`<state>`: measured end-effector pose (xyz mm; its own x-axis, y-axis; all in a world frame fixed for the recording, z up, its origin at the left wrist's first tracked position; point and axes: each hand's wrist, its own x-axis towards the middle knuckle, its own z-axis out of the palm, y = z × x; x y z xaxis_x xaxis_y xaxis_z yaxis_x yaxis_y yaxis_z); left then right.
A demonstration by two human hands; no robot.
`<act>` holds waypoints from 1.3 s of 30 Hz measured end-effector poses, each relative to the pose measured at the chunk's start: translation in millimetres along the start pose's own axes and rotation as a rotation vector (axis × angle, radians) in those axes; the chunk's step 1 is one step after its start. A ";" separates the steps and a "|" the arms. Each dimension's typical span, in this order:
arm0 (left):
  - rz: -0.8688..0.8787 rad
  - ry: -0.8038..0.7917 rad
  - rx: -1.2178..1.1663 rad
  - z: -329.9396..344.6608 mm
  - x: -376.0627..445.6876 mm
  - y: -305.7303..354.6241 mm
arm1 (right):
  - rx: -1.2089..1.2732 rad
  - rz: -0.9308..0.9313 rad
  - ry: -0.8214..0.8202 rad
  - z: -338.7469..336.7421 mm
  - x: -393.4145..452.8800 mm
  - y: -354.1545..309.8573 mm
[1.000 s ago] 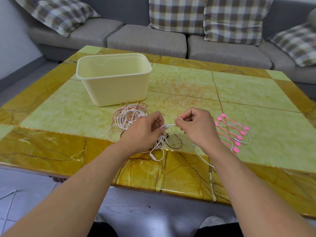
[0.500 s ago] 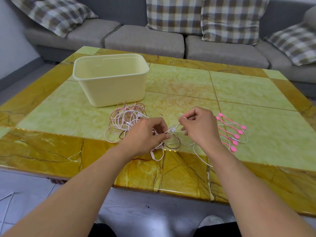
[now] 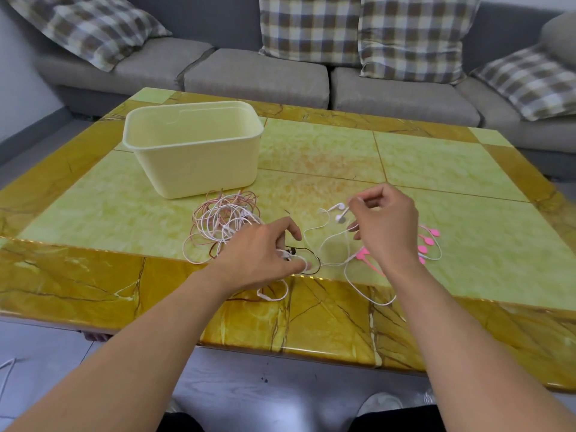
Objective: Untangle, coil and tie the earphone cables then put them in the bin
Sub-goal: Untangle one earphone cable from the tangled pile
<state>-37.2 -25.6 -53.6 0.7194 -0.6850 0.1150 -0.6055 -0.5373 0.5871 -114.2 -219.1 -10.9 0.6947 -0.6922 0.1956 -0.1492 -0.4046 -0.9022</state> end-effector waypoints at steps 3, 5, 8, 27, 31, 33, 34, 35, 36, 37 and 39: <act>-0.051 -0.076 0.284 -2.2 3.3 -9.6 | 0.055 0.054 -0.009 -22.8 10.8 0.7; -0.128 -0.106 0.384 -5.2 5.1 -14.7 | -0.013 0.146 -0.242 -29.7 10.5 7.3; -0.194 -0.055 0.502 -13.6 8.0 -21.0 | -0.167 0.165 -0.547 -27.5 0.3 17.8; -0.240 0.243 0.444 -47.5 -2.5 26.9 | -0.837 0.005 -0.480 9.3 11.9 52.0; -0.168 -0.077 0.239 -20.9 -4.8 43.8 | -0.817 -0.160 -0.351 8.1 9.1 44.7; -0.230 -0.246 0.334 -2.1 -1.6 26.2 | -0.770 -0.247 -0.268 3.8 7.9 39.6; -0.262 -0.285 0.364 3.6 -0.2 17.4 | -0.723 -0.272 -0.220 1.6 7.7 38.5; -0.296 -0.300 0.350 6.6 1.0 10.7 | -0.674 -0.294 -0.164 0.1 8.2 38.7; -0.326 -0.295 0.299 7.6 2.6 6.3 | -0.630 -0.312 -0.098 -1.4 8.9 39.6; -0.349 -0.283 0.233 7.7 4.2 4.4 | -0.590 -0.322 -0.033 -2.7 9.3 40.3; -0.361 -0.241 0.143 7.5 6.0 4.9 | -0.514 -0.342 0.082 -4.3 8.2 38.4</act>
<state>-38.4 -36.0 -56.0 0.8035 -0.5270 -0.2767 -0.3834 -0.8138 0.4366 -117.3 -242.9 -42.2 0.7095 -0.5083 0.4882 -0.2616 -0.8331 -0.4873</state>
